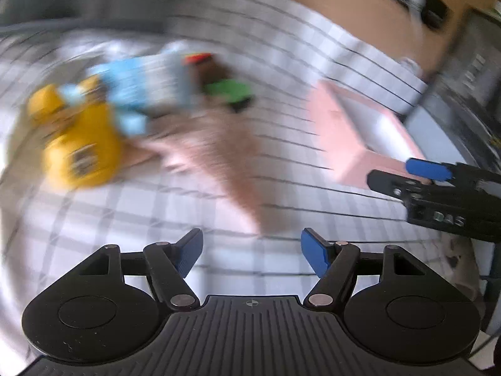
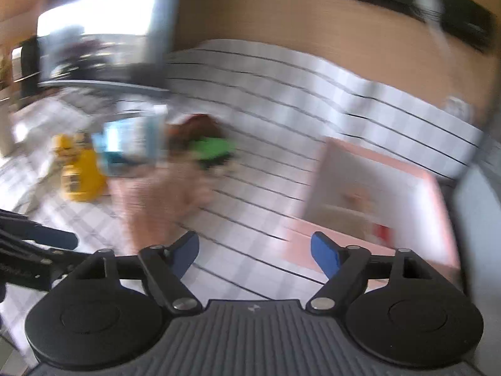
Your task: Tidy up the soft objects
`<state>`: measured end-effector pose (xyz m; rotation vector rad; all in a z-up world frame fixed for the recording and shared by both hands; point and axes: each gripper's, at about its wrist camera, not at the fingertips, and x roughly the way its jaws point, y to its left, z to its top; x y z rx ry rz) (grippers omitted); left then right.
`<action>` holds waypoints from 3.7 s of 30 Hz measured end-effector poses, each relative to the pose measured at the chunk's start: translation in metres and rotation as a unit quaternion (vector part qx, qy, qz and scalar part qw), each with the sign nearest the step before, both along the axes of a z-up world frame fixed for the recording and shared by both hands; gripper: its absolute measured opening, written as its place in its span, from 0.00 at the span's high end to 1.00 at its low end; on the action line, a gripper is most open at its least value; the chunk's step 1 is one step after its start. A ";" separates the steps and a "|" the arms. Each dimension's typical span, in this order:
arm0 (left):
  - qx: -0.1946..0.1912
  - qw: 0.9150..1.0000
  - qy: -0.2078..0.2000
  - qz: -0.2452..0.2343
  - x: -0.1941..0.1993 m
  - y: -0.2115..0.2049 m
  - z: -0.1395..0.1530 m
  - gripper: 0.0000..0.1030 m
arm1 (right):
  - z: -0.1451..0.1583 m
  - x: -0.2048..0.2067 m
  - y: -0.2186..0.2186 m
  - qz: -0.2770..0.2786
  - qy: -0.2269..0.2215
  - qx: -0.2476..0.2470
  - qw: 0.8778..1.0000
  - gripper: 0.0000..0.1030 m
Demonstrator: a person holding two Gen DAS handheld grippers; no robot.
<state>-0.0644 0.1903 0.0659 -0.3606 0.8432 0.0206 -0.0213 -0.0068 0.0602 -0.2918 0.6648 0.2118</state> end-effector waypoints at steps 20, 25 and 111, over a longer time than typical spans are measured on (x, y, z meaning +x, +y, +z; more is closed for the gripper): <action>-0.011 0.992 -0.029 0.125 -0.104 0.082 -0.006 0.28 | -0.014 0.189 0.151 0.035 0.052 0.087 0.994 0.16; -0.019 0.994 -0.037 0.099 -0.111 0.088 -0.003 0.28 | -0.043 0.226 0.159 0.011 0.106 0.100 0.989 0.20; 0.109 0.988 0.059 -0.090 0.015 0.024 -0.022 0.78 | -0.048 -0.049 -0.089 -0.084 0.073 -0.095 0.989 0.19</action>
